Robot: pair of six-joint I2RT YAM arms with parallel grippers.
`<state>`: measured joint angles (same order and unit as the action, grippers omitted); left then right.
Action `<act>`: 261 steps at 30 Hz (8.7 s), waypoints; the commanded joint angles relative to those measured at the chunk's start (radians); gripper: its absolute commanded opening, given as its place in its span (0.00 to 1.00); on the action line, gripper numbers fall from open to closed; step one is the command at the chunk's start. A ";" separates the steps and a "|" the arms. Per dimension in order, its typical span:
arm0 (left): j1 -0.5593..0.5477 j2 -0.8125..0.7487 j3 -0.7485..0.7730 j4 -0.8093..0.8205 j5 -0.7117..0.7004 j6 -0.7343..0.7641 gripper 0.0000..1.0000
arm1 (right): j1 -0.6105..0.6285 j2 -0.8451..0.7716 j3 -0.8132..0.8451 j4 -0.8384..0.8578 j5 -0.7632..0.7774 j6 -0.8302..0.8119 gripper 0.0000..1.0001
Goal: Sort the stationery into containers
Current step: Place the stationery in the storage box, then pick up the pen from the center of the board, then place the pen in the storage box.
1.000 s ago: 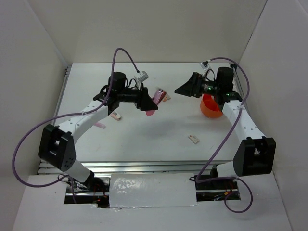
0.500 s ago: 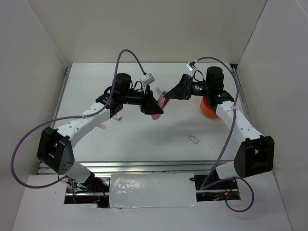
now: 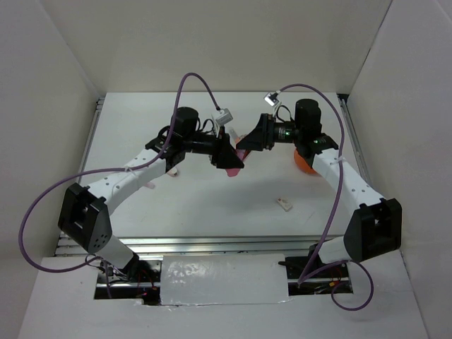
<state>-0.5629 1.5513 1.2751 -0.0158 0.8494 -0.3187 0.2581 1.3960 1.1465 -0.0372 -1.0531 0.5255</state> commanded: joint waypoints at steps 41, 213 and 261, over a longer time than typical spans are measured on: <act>0.069 0.015 0.124 -0.204 -0.219 0.113 0.99 | -0.332 -0.226 -0.039 -0.314 0.847 -0.809 0.00; 0.612 0.306 -0.034 -0.829 -0.627 1.836 0.72 | -0.264 -0.235 0.012 -0.579 0.418 -0.703 0.91; -0.574 -0.685 -0.691 0.197 -0.744 2.340 0.00 | 0.118 -0.023 0.119 -0.524 -0.205 -0.390 0.88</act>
<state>-1.1030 0.8623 0.5529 0.0856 0.1036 1.9457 0.3367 1.3590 1.2522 -0.6376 -1.2320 0.0902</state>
